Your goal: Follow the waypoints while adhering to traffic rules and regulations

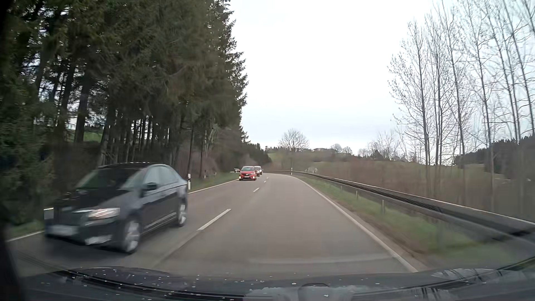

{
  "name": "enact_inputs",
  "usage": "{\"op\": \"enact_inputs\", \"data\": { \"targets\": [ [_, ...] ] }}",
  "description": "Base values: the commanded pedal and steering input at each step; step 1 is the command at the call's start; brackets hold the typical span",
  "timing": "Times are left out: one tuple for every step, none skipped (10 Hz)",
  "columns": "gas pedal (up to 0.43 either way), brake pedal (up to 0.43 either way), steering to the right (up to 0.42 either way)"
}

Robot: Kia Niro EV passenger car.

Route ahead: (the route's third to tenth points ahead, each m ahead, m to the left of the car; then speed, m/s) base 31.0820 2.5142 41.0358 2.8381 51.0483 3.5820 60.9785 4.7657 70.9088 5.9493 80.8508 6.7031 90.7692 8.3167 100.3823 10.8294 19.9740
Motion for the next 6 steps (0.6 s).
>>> {"op": "enact_inputs", "data": {
  "targets": [
    [0.268, 0.0, -0.002],
    [0.268, 0.0, -0.004],
    [0.268, 0.0, -0.005],
    [0.268, 0.0, -0.004],
    [0.268, 0.0, -0.004],
    [0.268, 0.0, -0.004]
  ]
}}
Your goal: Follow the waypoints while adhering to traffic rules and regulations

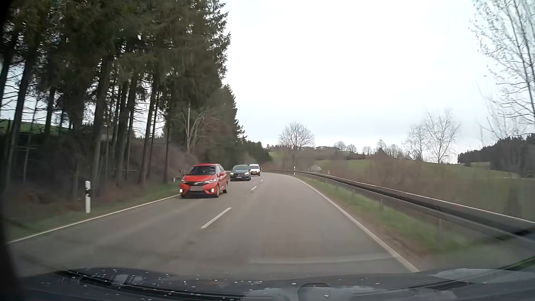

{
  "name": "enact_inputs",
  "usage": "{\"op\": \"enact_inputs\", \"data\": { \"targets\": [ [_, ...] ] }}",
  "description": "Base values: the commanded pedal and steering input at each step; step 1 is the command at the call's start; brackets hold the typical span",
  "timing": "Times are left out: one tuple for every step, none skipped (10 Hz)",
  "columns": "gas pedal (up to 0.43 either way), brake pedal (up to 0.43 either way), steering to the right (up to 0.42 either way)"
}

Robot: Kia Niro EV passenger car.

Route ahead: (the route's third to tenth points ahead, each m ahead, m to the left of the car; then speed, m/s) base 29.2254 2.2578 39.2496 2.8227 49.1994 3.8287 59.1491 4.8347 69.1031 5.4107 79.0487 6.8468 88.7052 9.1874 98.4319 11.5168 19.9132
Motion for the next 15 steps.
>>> {"op": "enact_inputs", "data": {
  "targets": [
    [0.268, 0.0, -0.004],
    [0.268, 0.0, -0.004],
    [0.28, 0.0, -0.006],
    [0.28, 0.0, -0.008],
    [0.28, 0.0, -0.008],
    [0.28, 0.0, -0.008],
    [0.28, 0.0, -0.008],
    [0.28, 0.0, -0.008],
    [0.28, 0.0, -0.008],
    [0.28, 0.0, -0.008],
    [0.28, 0.0, -0.008],
    [0.28, 0.0, -0.008],
    [0.28, 0.0, -0.008],
    [0.28, 0.0, -0.011],
    [0.28, 0.0, -0.015]
  ]
}}
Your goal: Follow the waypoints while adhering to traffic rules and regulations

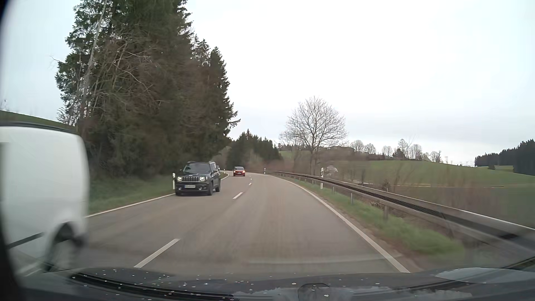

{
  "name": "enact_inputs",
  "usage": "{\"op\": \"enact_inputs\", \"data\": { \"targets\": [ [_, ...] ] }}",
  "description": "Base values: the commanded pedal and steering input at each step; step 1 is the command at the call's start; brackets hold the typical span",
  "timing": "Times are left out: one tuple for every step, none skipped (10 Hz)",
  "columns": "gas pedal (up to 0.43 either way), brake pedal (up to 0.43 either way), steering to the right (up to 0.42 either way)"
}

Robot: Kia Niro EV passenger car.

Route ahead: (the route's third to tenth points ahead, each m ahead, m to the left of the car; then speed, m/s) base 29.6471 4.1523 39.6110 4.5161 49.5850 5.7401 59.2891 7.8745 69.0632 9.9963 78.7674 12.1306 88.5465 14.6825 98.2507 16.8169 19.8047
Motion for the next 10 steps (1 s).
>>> {"op": "enact_inputs", "data": {
  "targets": [
    [0.28, 0.0, -0.018],
    [0.28, 0.0, -0.018],
    [0.28, 0.0, -0.018],
    [0.28, 0.0, -0.018],
    [0.28, 0.0, -0.018],
    [0.331, 0.0, -0.019],
    [0.35, 0.0, -0.019],
    [0.37, 0.0, -0.019],
    [0.39, 0.0, -0.019],
    [0.398, 0.0, -0.018]
  ]
}}
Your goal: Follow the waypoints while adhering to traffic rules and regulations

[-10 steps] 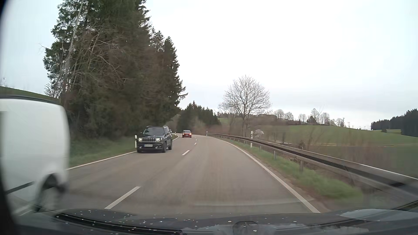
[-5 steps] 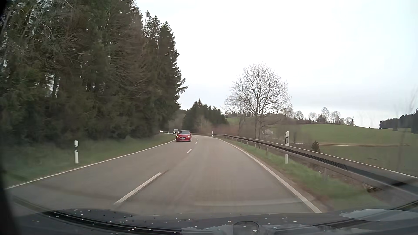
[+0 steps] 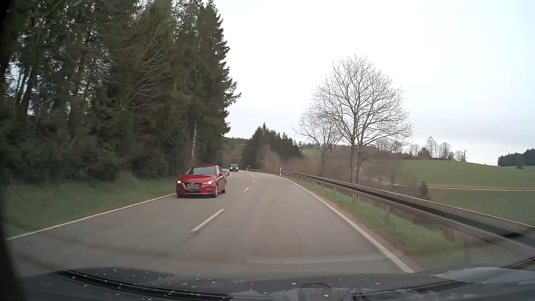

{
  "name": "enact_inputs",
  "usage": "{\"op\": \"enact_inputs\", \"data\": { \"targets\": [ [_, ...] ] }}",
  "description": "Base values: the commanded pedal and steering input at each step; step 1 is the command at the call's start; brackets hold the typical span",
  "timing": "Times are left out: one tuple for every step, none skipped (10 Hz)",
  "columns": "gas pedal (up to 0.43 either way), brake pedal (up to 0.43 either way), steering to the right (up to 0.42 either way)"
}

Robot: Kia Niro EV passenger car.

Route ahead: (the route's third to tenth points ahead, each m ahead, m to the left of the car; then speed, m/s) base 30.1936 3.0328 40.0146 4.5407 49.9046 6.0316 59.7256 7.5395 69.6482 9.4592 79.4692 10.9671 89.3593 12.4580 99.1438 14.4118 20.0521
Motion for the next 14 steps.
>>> {"op": "enact_inputs", "data": {
  "targets": [
    [0.409, 0.0, -0.018],
    [0.409, 0.0, -0.018],
    [0.409, 0.0, -0.017],
    [0.409, 0.0, -0.017],
    [0.409, 0.0, -0.017],
    [0.409, 0.0, -0.016],
    [0.409, 0.0, -0.014],
    [0.409, 0.0, -0.013],
    [0.409, 0.0, -0.013],
    [0.409, 0.0, -0.014],
    [0.398, 0.0, -0.014],
    [0.398, 0.0, -0.016],
    [0.398, 0.0, -0.016],
    [0.398, 0.0, -0.017]
  ]
}}
